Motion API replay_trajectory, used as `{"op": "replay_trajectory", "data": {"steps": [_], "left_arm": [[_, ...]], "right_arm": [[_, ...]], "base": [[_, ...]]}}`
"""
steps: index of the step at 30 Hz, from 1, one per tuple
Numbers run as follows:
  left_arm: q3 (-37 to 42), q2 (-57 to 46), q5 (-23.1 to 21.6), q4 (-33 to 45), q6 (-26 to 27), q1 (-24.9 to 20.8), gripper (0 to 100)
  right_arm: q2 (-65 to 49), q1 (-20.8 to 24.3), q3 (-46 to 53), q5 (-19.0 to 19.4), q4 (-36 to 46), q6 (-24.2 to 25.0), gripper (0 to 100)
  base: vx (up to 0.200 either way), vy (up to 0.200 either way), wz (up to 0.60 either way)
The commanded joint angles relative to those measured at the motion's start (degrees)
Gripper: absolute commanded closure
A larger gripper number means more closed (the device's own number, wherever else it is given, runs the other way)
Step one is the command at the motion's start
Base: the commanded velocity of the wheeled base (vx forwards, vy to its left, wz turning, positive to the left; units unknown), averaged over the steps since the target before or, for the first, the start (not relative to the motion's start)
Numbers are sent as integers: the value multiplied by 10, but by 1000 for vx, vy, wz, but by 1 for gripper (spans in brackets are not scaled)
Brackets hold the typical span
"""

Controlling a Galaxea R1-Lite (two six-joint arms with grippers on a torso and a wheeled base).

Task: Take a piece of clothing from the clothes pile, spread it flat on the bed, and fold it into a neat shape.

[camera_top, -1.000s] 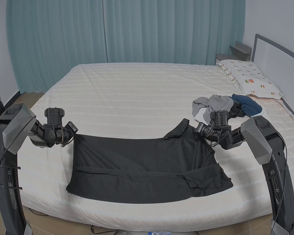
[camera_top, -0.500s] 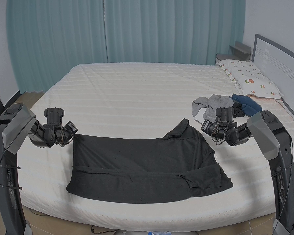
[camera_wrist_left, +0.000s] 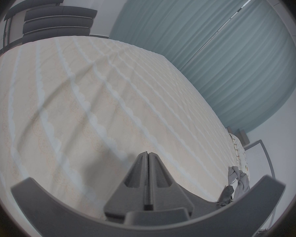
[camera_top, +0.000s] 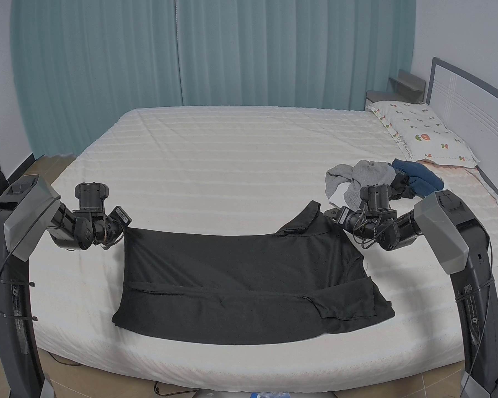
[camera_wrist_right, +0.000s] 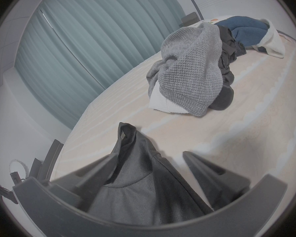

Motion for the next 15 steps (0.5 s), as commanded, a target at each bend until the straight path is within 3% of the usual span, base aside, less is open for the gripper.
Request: {"op": "replay_trajectory", "data": {"steps": [1,4,5,15], "left_arm": [[0,1,0,0,0,0,100],[0,1,0,0,0,0,100],[0,1,0,0,0,0,100],[-1,1,0,0,0,1,100]], "right_arm": [[14,3,-11,0,1,0,0],[19,3,-20,0,13,0,0],[19,3,-21,0,20,0,100],[13,-5,-23,-1,34,5,100]], "base": [[0,0,0],[0,0,0],[0,0,0],[0,0,0]]}}
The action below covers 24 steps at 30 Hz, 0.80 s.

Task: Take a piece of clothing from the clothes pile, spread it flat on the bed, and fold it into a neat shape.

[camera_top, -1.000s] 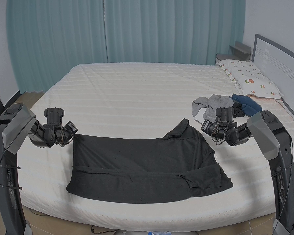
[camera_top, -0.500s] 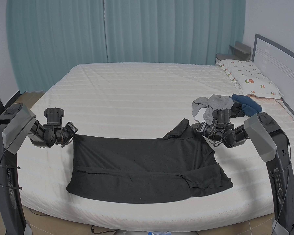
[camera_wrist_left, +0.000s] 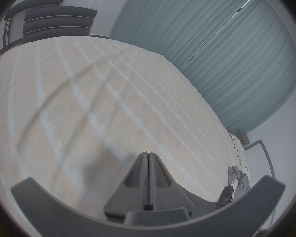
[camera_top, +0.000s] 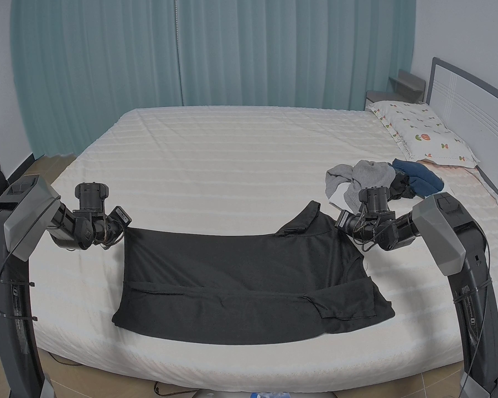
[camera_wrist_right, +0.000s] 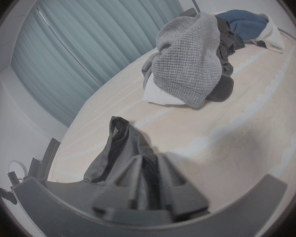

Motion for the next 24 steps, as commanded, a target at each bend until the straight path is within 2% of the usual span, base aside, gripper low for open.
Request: {"op": "replay_trajectory", "data": {"steps": [1,8,15,24], "left_arm": [[0,0,0,0,0,1,100],[0,-1,0,0,0,1,100],[2,-16,0,0,-1,4,100],[3,-28,-1,1,-4,8,100]], "right_arm": [[-6,-4,4,0,0,3,100],[-38,-9,21,1,17,9,100],[-67,-16,48,3,7,47,100],[-102,-33,119,7,-78,67,100]], "base": [[0,0,0],[0,0,0],[0,0,0],[0,0,0]]}}
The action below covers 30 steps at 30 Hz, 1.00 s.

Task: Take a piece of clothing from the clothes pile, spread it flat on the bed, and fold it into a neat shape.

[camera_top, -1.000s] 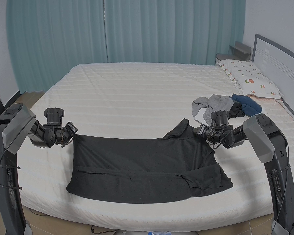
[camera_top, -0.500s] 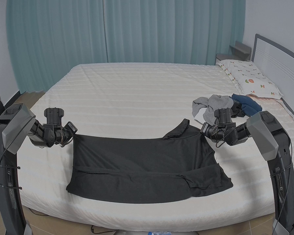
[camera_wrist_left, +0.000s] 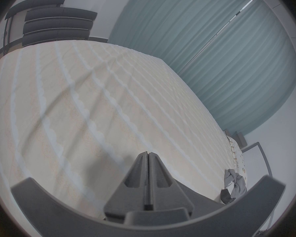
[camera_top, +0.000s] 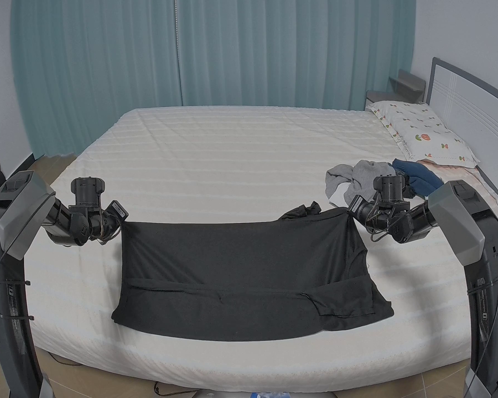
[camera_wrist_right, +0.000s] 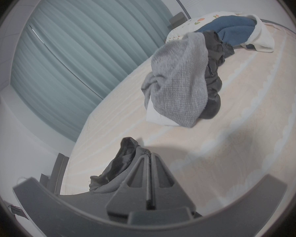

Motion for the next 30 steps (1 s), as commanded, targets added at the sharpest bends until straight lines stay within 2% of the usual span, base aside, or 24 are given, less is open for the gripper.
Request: {"op": "replay_trajectory", "data": {"steps": [1,12,22,27,30], "left_arm": [[0,-8,0,0,-1,4,100],[9,-11,-1,1,4,3,100],[29,-9,-2,1,40,2,100],[24,-14,-4,-5,37,5,100],[28,-10,-4,-6,38,4,100]], "right_arm": [[-33,-9,51,7,-25,4,100],[-43,-15,82,19,-41,1,100],[-46,-16,95,21,-35,-5,100],[-59,-16,101,21,-76,2,100],[-50,-13,113,20,-84,-11,100]], "base": [[0,0,0],[0,0,0],[0,0,0],[0,0,0],[0,0,0]]}}
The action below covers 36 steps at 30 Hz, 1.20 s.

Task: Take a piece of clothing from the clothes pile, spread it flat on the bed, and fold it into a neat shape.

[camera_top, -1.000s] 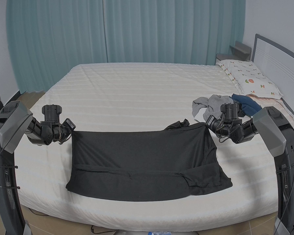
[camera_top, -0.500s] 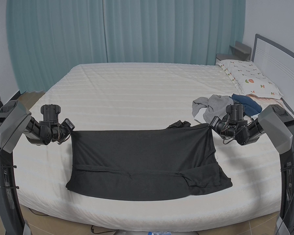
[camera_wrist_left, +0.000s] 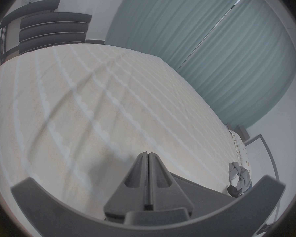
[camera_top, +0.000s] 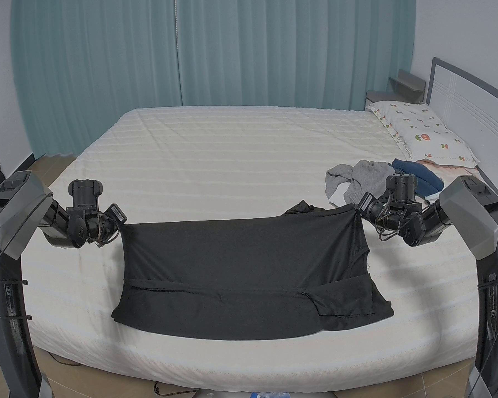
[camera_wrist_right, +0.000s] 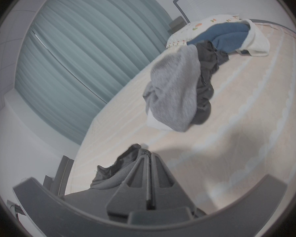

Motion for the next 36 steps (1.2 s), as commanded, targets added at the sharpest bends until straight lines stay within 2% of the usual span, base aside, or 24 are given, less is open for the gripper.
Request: {"op": "replay_trajectory", "data": {"steps": [1,5,25,34,36], "left_arm": [[-4,3,5,-1,2,-1,100],[-1,-7,1,-1,-2,2,100],[-1,-5,4,-1,-2,-1,100],[4,-3,4,0,4,0,100],[11,-6,1,0,7,1,100]], "right_arm": [[4,4,16,-1,-11,-13,100],[4,7,18,-2,-41,-11,100],[-5,-2,38,0,-60,-9,100],[7,5,46,0,-56,-18,100],[1,2,61,1,-52,-32,100]], "base": [[0,0,0],[0,0,0],[0,0,0],[0,0,0],[0,0,0]]}}
